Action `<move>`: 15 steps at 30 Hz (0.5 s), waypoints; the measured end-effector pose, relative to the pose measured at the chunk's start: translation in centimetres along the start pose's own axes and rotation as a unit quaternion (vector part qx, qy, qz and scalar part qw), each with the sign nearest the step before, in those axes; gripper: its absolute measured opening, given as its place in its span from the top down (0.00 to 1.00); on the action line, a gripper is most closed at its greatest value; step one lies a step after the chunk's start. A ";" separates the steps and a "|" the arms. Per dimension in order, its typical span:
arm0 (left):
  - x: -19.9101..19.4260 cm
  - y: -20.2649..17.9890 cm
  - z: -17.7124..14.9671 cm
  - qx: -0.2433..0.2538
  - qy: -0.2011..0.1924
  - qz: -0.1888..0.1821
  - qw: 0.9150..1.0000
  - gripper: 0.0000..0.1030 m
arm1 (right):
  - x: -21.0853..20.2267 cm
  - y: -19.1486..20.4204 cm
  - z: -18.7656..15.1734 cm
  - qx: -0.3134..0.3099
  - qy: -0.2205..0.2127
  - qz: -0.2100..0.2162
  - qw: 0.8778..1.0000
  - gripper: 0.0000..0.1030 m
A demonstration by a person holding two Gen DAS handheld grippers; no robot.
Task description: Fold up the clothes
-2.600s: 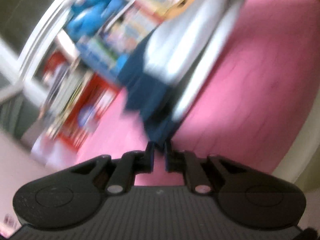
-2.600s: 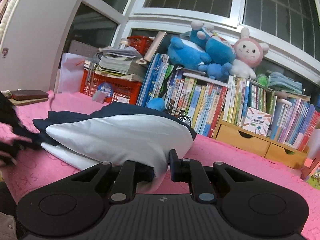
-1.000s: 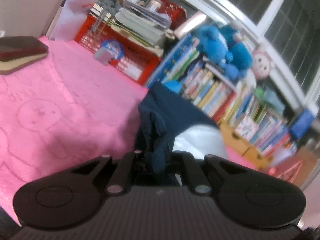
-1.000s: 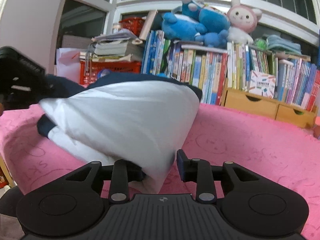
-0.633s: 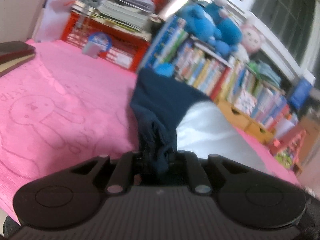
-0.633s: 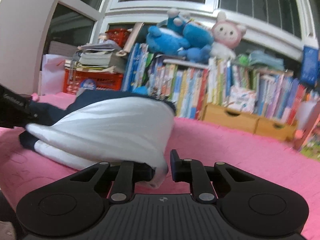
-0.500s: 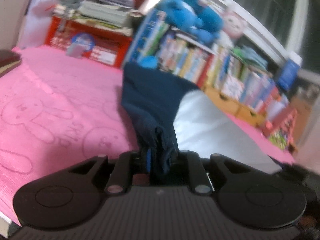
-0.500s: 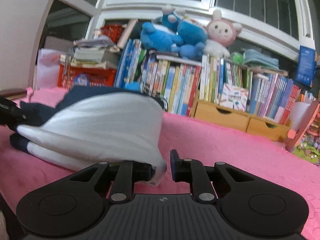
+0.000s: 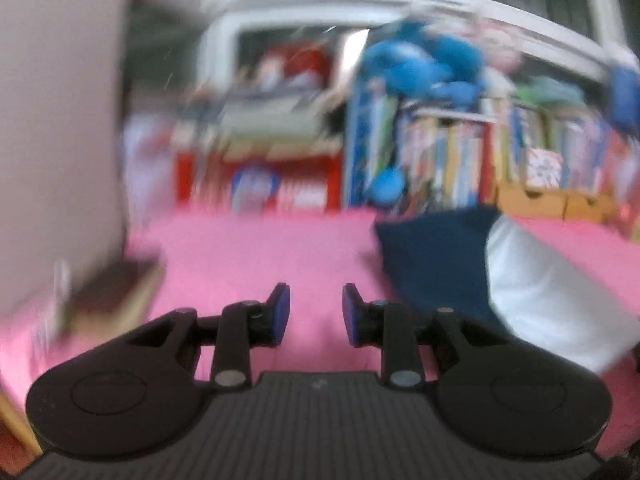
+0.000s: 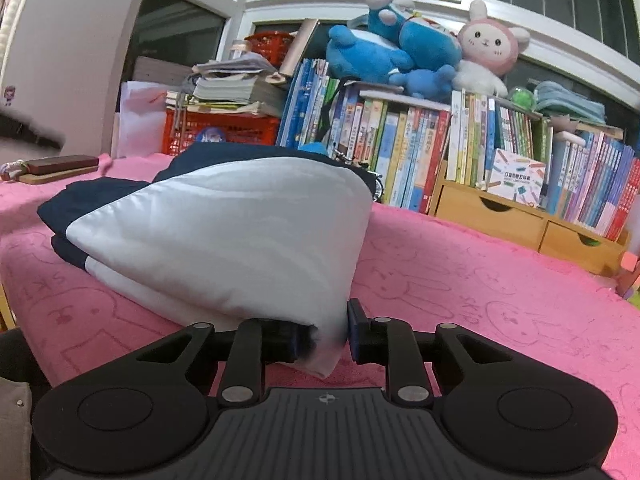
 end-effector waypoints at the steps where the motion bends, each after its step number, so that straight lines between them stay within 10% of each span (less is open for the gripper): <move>1: 1.0 -1.6 1.1 0.022 -0.013 -0.026 0.999 0.75 | 0.0 0.0 0.0 0.000 0.000 0.000 1.000 0.77; 8: 9.2 -13.9 2.3 0.172 -0.016 -0.214 0.962 0.74 | 0.0 -0.7 -0.1 0.029 0.000 -0.004 1.000 0.77; 15: 17.2 -7.8 -1.7 0.179 0.061 -0.109 0.976 0.80 | 0.3 -1.3 -0.4 0.053 0.008 -0.002 0.999 0.72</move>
Point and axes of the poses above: each gripper's, at about its wrist camera, not at the fingertips, and x roughly the way its jaws point, y to its left, z to its top, the point moved 5 cm from there along x, roughly the way its jaws point, and after that the axes turned 6 degrees about -y, right-handed, at the moved point
